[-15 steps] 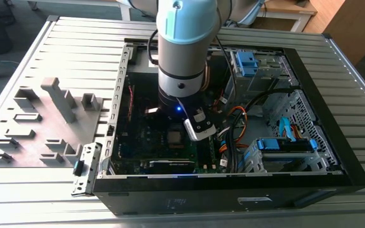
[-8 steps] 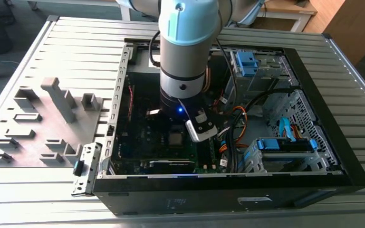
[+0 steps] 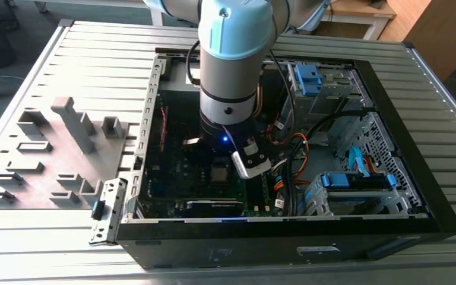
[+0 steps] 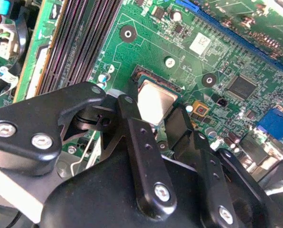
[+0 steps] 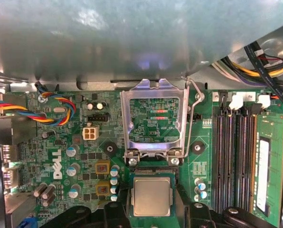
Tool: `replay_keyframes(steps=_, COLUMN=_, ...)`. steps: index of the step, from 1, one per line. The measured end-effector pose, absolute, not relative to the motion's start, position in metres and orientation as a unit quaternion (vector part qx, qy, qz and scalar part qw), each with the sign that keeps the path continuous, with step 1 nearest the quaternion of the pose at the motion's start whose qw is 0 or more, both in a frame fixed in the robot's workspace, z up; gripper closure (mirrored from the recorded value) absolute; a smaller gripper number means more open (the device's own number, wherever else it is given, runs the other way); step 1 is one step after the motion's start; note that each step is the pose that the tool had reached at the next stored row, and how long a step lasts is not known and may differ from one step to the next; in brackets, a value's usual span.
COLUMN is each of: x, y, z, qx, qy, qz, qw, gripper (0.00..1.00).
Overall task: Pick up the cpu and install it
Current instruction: 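Place the cpu into insertion slot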
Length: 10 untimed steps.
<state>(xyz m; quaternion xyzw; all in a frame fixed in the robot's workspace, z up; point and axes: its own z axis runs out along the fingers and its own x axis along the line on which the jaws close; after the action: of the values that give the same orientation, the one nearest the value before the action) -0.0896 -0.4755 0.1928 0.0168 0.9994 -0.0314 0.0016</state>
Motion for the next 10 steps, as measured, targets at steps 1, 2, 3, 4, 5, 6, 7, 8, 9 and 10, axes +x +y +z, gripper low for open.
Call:
replay_keyframes(steps=1, x=-0.0896, y=-0.4755, z=0.1927, qx=0.017, qy=0.999, qz=-0.029, qw=0.002, gripper=0.53)
replay_keyframes(steps=2, x=-0.0897, y=-0.4755, z=0.1926, qx=0.017, qy=0.999, qz=-0.028, qw=0.001, gripper=0.53)
replay_keyframes(steps=3, x=-0.0897, y=-0.4755, z=0.1926, qx=0.017, qy=0.999, qz=-0.028, qw=0.002, gripper=0.53)
replay_keyframes(steps=4, x=-0.0897, y=-0.4755, z=0.1925, qx=0.017, qy=0.999, qz=-0.027, qw=0.001, gripper=0.53)
replay_keyframes(steps=5, x=-0.0897, y=-0.4755, z=0.1924, qx=0.017, qy=0.999, qz=-0.027, qw=0.002, gripper=0.53)
replay_keyframes(steps=6, x=-0.0897, y=-0.4755, z=0.1920, qx=0.017, qy=0.999, qz=-0.027, qw=0.002, gripper=0.53)
replay_keyframes(steps=7, x=-0.0897, y=-0.4756, z=0.1917, qx=0.017, qy=0.999, qz=-0.027, qw=0.002, gripper=0.53)
replay_keyframes(steps=8, x=-0.0897, y=-0.4757, z=0.1914, qx=0.017, qy=0.999, qz=-0.028, qw=0.002, gripper=0.53)
replay_keyframes(steps=9, x=-0.0897, y=-0.4757, z=0.1912, qx=0.017, qy=0.999, qz=-0.028, qw=0.002, gripper=0.53)
replay_keyframes(steps=10, x=-0.0897, y=-0.4758, z=0.1910, qx=0.017, qy=0.999, qz=-0.028, qw=0.002, gripper=0.53)
